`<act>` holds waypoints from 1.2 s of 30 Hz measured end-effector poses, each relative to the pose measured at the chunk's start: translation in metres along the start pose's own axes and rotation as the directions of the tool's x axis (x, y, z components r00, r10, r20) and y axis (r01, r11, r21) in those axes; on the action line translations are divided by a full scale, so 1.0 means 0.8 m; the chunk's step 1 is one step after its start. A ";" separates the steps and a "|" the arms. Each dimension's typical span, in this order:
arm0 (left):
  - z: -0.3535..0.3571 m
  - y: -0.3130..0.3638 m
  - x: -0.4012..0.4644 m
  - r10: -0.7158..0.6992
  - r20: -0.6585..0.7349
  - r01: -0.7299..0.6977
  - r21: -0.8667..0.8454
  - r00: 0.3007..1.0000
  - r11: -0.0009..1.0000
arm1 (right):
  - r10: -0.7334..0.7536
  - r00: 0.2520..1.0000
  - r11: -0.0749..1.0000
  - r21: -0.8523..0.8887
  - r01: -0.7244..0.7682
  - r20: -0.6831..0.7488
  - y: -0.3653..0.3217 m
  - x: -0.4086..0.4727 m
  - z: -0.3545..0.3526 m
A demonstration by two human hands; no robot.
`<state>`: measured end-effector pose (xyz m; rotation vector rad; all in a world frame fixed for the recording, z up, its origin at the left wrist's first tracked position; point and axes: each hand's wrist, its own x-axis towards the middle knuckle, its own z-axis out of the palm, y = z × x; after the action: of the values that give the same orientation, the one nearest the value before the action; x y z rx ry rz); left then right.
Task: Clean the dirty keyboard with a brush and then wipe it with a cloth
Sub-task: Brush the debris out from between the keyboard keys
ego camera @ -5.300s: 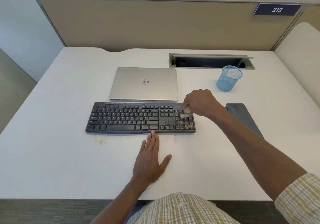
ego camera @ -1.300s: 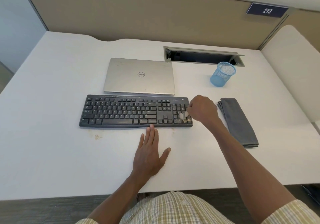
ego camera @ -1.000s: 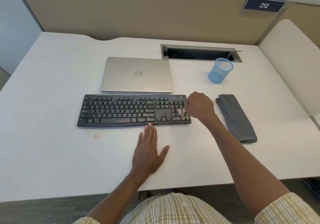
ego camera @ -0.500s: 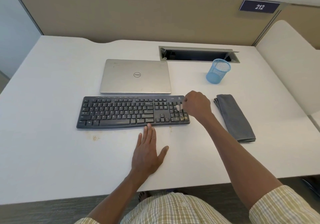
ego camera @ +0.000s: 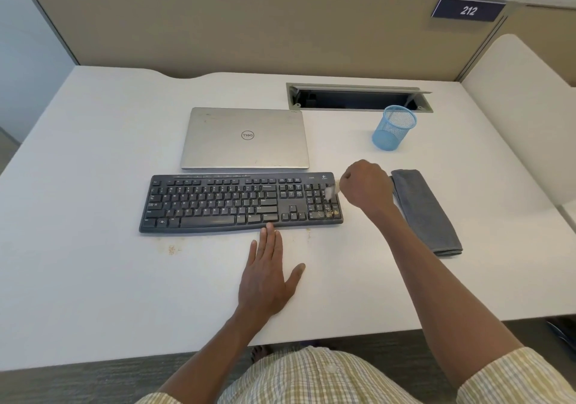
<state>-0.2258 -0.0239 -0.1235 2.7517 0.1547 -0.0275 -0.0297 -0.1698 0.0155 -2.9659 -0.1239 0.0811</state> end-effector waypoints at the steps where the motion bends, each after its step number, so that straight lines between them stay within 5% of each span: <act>1: 0.000 0.000 -0.001 0.000 0.002 0.000 -0.002 1.000 1.000 | 0.010 1.000 1.000 -0.013 -0.010 -0.020 0.000 0.000 0.000; 11: 0.002 0.000 0.000 -0.002 -0.003 0.002 0.012 1.000 1.000 | -0.170 0.985 0.985 0.042 0.168 0.040 -0.016 -0.001 -0.007; 19: -0.002 0.001 0.000 -0.002 -0.002 0.002 0.010 1.000 1.000 | -0.160 0.982 0.987 -0.003 0.161 0.103 -0.019 -0.003 0.002; 24: -0.001 0.001 0.000 0.002 0.002 -0.002 0.005 1.000 1.000 | -0.426 0.901 0.905 0.031 0.425 0.076 -0.038 -0.003 -0.015; 27: -0.001 0.001 0.000 0.001 0.002 -0.001 -0.002 1.000 1.000 | -0.540 0.834 0.827 -0.110 0.551 0.118 -0.041 -0.009 -0.009; 32: 0.001 0.000 0.000 0.007 -0.012 -0.007 0.001 1.000 1.000 | -0.519 0.844 0.803 -0.261 0.536 0.139 -0.023 0.003 -0.019; 36: 0.002 0.000 0.000 0.006 -0.019 -0.006 -0.001 1.000 1.000 | -0.531 0.837 0.818 -0.177 0.547 0.131 -0.036 0.001 -0.011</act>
<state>-0.2260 -0.0245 -0.1253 2.7518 0.1520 0.0003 -0.0304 -0.1428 0.0292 -2.9962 -1.0387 0.1104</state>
